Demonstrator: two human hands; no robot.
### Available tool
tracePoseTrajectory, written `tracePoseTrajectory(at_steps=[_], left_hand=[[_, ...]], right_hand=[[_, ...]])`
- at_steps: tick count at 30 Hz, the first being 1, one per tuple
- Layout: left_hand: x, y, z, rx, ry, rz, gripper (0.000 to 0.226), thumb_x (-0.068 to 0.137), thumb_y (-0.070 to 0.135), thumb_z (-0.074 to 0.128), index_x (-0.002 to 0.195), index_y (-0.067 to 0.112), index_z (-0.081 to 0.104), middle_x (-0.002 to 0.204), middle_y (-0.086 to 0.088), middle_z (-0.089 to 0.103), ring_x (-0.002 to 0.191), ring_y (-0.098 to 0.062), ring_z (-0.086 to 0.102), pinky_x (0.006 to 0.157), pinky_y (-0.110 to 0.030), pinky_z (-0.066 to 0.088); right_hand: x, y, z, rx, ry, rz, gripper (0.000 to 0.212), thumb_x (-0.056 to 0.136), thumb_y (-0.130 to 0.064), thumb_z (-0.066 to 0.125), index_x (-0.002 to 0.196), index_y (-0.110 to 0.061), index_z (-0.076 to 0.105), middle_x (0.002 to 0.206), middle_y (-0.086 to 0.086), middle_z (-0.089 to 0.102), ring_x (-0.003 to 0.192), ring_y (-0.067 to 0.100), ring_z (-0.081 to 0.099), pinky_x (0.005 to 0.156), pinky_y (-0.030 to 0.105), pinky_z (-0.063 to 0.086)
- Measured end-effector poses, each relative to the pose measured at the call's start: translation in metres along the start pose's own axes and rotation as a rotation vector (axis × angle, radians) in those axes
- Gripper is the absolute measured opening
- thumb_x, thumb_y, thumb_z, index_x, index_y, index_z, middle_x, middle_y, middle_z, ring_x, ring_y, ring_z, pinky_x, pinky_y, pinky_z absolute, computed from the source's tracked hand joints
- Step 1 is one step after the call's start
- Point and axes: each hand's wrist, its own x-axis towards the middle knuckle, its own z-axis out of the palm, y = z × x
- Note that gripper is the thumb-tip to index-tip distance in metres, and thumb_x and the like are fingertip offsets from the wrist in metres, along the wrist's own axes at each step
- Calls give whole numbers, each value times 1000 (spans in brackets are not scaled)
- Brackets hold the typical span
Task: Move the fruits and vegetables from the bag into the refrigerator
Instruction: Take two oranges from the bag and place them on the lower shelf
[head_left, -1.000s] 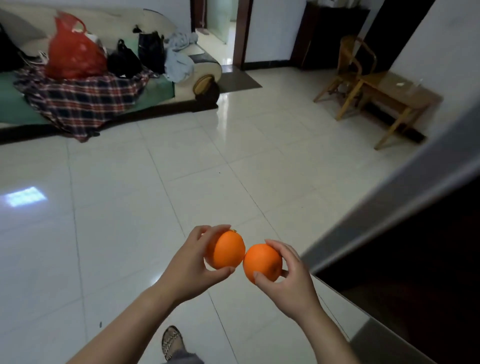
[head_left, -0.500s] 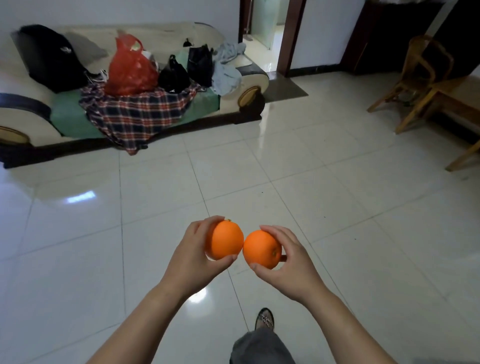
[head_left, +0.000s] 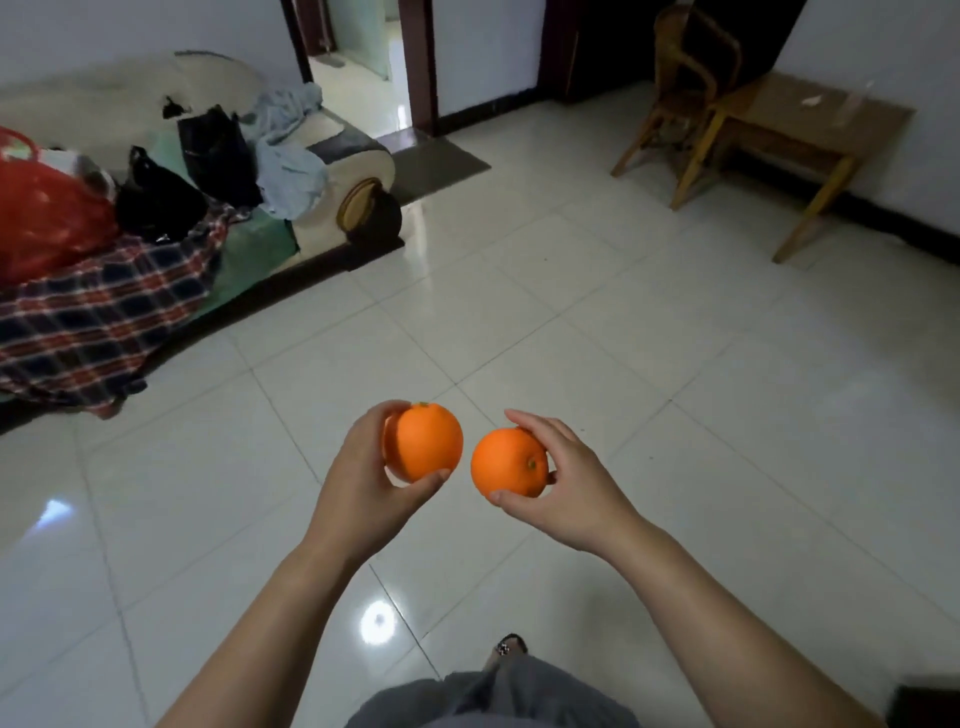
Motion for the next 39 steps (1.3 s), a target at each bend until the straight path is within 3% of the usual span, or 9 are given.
tracePoseTrajectory(at_steps=[5, 9, 13, 17, 22, 25, 28, 33, 39], left_hand=[[70, 36, 53, -28, -154, 124, 71, 66, 37, 79, 124, 34, 37, 120, 16, 40, 105, -9, 45, 74, -19, 43], [117, 68, 109, -35, -342, 267, 80, 68, 37, 78, 133, 40, 32, 126, 17, 38, 111, -6, 40, 84, -26, 43], [164, 108, 164, -78, -560, 441, 69, 65, 50, 70, 125, 53, 35, 121, 26, 39, 105, 4, 41, 80, -16, 41], [216, 146, 221, -116, -702, 560, 65, 63, 52, 67, 123, 48, 41, 122, 23, 43, 108, 2, 43, 82, -20, 47], [276, 204, 289, -132, -857, 687, 65, 64, 48, 72, 119, 51, 38, 123, 22, 44, 106, 10, 42, 79, -15, 43], [298, 235, 329, -159, -962, 732, 65, 66, 41, 78, 119, 46, 41, 124, 19, 46, 106, 1, 46, 80, -20, 46], [306, 262, 366, -164, -1071, 774, 64, 68, 32, 79, 118, 47, 41, 124, 17, 44, 107, -8, 46, 77, -17, 43], [283, 322, 436, -145, -1244, 956, 68, 66, 27, 82, 112, 52, 38, 119, 23, 40, 107, -5, 43, 77, -15, 40], [215, 420, 529, -128, -1368, 1122, 69, 68, 31, 80, 122, 44, 38, 123, 18, 38, 108, -6, 43, 85, -24, 44]], right_hand=[[13, 35, -52, 38, 163, 103, 75, 72, -33, 76, 135, -42, 37, 135, -18, 37, 119, 5, 43, 94, 30, 48], [10, 68, -94, 54, 336, 217, 69, 72, -34, 75, 132, -38, 41, 132, -20, 39, 117, 4, 43, 94, 31, 47], [8, 101, -130, 99, 518, 315, 68, 70, -38, 76, 129, -41, 43, 131, -21, 39, 117, 4, 43, 93, 35, 50], [18, 125, -172, 74, 665, 399, 67, 70, -36, 76, 129, -41, 43, 129, -22, 36, 115, 3, 43, 92, 34, 50], [32, 145, -226, 54, 810, 492, 68, 71, -35, 76, 130, -36, 44, 128, -19, 40, 116, 6, 45, 91, 35, 50], [34, 160, -252, 35, 908, 553, 70, 71, -35, 77, 132, -34, 42, 132, -14, 42, 116, 9, 46, 91, 37, 51], [21, 175, -268, 42, 1040, 626, 72, 71, -38, 76, 133, -33, 41, 134, -10, 42, 116, 10, 46, 92, 38, 50], [-32, 195, -290, 94, 1196, 782, 71, 73, -36, 76, 133, -32, 39, 127, -15, 39, 115, 10, 45, 94, 33, 47], [-114, 238, -339, 90, 1410, 925, 71, 71, -35, 77, 132, -33, 40, 129, -12, 37, 115, 11, 43, 93, 34, 47]])
